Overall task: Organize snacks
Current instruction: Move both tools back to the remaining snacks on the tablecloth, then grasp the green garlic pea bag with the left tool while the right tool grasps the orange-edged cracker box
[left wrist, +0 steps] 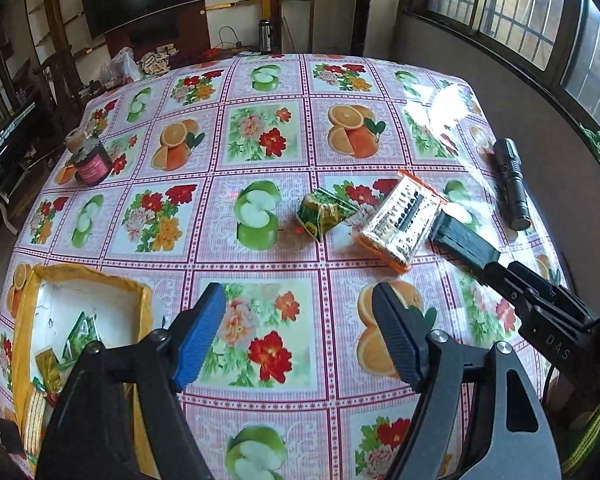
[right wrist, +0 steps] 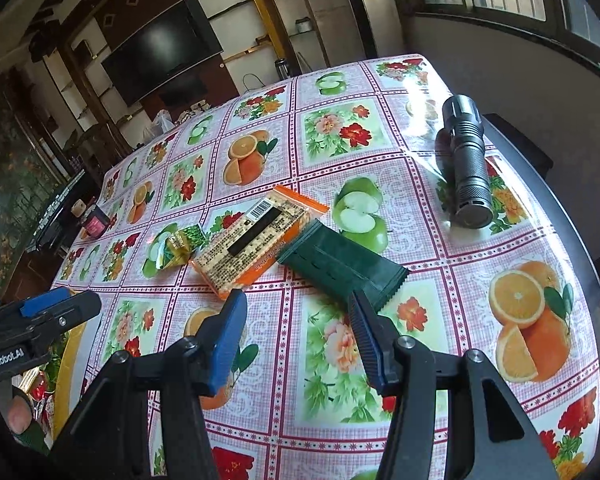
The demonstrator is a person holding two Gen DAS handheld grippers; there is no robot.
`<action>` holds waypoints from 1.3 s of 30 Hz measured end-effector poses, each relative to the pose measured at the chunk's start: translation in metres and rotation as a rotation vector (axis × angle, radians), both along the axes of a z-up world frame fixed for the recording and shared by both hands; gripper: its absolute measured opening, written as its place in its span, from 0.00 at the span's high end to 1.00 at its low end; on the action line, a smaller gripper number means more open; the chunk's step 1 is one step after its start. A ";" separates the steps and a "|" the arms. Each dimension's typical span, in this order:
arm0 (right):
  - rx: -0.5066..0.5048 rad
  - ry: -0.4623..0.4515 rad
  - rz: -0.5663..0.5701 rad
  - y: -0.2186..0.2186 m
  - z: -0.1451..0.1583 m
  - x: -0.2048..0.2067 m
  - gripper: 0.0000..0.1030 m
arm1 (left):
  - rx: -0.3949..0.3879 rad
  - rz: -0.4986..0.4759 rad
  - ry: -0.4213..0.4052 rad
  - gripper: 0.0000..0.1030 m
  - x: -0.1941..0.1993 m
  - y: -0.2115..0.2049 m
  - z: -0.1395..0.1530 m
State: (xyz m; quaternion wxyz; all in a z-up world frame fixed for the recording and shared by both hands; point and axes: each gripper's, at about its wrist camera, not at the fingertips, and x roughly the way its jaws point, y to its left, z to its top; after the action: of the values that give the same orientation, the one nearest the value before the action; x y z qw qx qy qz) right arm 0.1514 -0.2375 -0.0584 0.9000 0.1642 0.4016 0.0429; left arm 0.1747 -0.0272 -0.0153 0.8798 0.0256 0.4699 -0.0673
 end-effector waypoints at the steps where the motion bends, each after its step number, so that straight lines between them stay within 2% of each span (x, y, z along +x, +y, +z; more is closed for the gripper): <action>1: 0.014 -0.004 0.006 0.001 0.000 0.003 0.48 | 0.002 0.010 0.002 0.26 0.007 0.000 -0.002; 9: 0.087 0.029 0.095 0.033 -0.010 0.040 0.49 | 0.062 0.032 0.044 0.26 0.060 -0.004 -0.022; 13: 0.114 0.057 0.093 0.032 -0.017 0.051 0.49 | 0.086 0.018 0.072 0.26 0.082 -0.012 -0.035; 18: 0.097 0.106 0.105 0.034 -0.029 0.060 0.48 | 0.102 0.003 0.122 0.26 0.103 -0.026 -0.055; 22: 0.106 0.108 0.097 0.029 -0.032 0.063 0.48 | 0.126 0.009 0.133 0.26 0.113 -0.033 -0.070; 23: 0.112 0.109 0.096 0.028 -0.032 0.064 0.48 | 0.118 0.010 0.125 0.27 0.113 -0.031 -0.072; 25: 0.131 0.110 0.099 0.028 -0.032 0.065 0.48 | 0.093 0.021 0.111 0.38 0.110 -0.025 -0.072; 26: 0.132 0.111 0.101 0.029 -0.032 0.066 0.48 | 0.079 0.025 0.113 0.59 0.108 -0.021 -0.070; 28: 0.127 0.109 0.104 0.034 -0.033 0.069 0.48 | 0.068 0.055 0.123 0.61 0.107 -0.011 -0.069; 34: 0.106 0.112 0.072 0.046 -0.031 0.084 0.45 | -0.028 0.152 0.150 0.64 0.086 0.030 -0.066; 39: 0.076 0.123 0.007 0.053 -0.030 0.106 0.40 | -0.080 0.179 0.144 0.64 0.054 0.050 -0.058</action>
State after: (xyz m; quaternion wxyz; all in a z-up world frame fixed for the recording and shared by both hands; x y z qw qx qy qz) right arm 0.2570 -0.1849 -0.0885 0.8665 0.1992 0.4548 0.0512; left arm 0.2290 0.0228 -0.0734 0.8465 -0.0565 0.5292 -0.0088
